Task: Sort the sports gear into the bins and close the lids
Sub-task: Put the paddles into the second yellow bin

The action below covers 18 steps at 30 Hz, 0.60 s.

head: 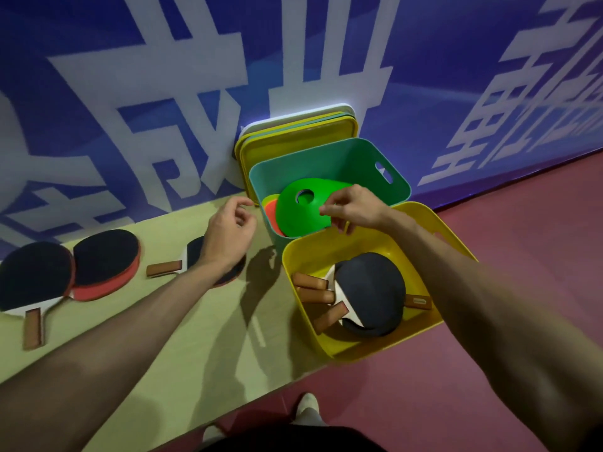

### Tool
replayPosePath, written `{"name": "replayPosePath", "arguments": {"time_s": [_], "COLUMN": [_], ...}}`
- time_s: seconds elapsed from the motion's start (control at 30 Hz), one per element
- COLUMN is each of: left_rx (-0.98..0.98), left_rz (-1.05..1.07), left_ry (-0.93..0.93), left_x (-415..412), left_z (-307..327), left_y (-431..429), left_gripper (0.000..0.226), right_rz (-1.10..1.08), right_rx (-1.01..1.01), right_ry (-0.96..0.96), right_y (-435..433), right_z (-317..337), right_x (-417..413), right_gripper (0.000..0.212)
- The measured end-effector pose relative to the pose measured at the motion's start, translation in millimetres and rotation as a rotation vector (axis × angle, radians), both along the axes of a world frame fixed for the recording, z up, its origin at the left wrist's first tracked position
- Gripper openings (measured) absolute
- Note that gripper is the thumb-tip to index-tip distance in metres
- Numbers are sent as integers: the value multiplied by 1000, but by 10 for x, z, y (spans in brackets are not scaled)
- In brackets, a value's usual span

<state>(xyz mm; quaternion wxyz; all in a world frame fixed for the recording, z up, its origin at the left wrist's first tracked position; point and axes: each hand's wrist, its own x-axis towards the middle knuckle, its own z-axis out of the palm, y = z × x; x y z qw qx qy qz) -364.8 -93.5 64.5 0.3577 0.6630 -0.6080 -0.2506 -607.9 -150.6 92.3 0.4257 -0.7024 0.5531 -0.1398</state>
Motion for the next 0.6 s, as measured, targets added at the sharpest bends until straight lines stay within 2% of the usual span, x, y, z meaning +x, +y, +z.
{"name": "replayPosePath", "arguments": {"time_s": [0.2, 0.4, 0.6], "left_rx": [176, 282, 333], "left_rz": [58, 112, 270], "left_ry": [-52, -55, -1], "left_x": [863, 1764, 2554], "left_z": [-41, -163, -362], "left_y": [48, 264, 474], "left_gripper": [27, 26, 23], "right_rz": [90, 278, 342], "right_rx": [-105, 42, 89], "right_ry": [-7, 82, 167], "right_y": [-124, -170, -192], "right_z": [146, 67, -239], "right_x": [965, 2021, 2932], "right_gripper": [20, 20, 21]}}
